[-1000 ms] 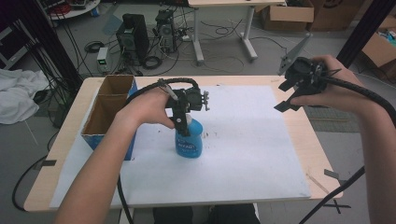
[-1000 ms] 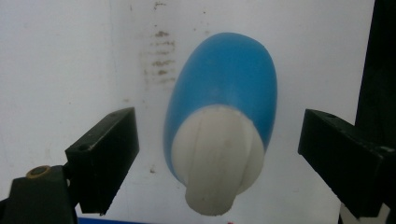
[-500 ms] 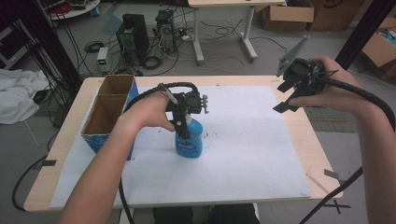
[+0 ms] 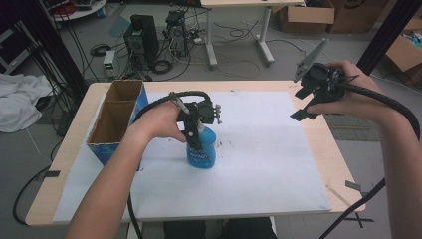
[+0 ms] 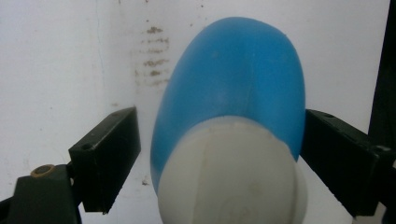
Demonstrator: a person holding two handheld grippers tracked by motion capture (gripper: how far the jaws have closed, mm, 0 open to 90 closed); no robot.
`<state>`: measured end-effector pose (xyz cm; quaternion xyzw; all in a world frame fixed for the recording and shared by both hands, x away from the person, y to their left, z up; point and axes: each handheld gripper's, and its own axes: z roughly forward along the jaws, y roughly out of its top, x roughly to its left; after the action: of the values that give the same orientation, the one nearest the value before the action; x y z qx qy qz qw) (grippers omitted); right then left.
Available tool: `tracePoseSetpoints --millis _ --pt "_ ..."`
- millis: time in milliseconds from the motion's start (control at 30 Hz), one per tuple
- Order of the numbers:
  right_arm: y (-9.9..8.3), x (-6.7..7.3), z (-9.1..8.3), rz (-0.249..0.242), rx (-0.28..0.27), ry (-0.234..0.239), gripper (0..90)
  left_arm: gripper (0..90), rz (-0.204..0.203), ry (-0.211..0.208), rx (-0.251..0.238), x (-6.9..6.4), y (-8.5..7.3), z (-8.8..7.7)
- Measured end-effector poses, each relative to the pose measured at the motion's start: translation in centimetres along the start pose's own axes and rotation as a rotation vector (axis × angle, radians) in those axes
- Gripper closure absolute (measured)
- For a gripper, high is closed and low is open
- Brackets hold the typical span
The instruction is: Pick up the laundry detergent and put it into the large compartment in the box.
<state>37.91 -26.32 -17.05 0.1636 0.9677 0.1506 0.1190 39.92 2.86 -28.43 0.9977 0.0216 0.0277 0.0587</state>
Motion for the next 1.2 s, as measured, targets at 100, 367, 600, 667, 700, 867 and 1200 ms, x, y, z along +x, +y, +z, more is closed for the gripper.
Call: tracePoseSetpoints --millis 100,367,600,667,700,867,1200 --pt "0.01 0.00 0.05 0.001 0.000 0.001 28.4 14.4 -0.001 -0.004 0.002 0.01 -0.02 0.10" --pt "0.02 -0.02 0.08 0.000 0.002 0.001 28.4 15.7 0.010 -0.011 0.014 -0.01 0.15 0.57" --pt "-0.01 -0.09 0.04 -0.001 0.004 0.000 28.4 17.6 0.015 -0.013 0.012 0.09 0.19 0.60" --pt "-0.03 -0.11 0.04 0.001 0.004 0.000 28.4 17.9 0.016 -0.011 0.009 0.15 0.18 0.62" --pt "-0.04 -0.12 0.05 0.000 0.004 0.001 28.4 18.7 0.019 -0.009 0.011 0.14 0.21 0.61" --pt "-0.13 -0.22 0.17 0.003 0.004 0.002 28.4 20.1 0.027 -0.003 0.014 0.15 0.26 0.81" --pt "-0.15 -0.23 0.14 0.003 0.007 0.003 28.4 22.1 0.034 -0.004 0.014 0.23 0.22 0.93"
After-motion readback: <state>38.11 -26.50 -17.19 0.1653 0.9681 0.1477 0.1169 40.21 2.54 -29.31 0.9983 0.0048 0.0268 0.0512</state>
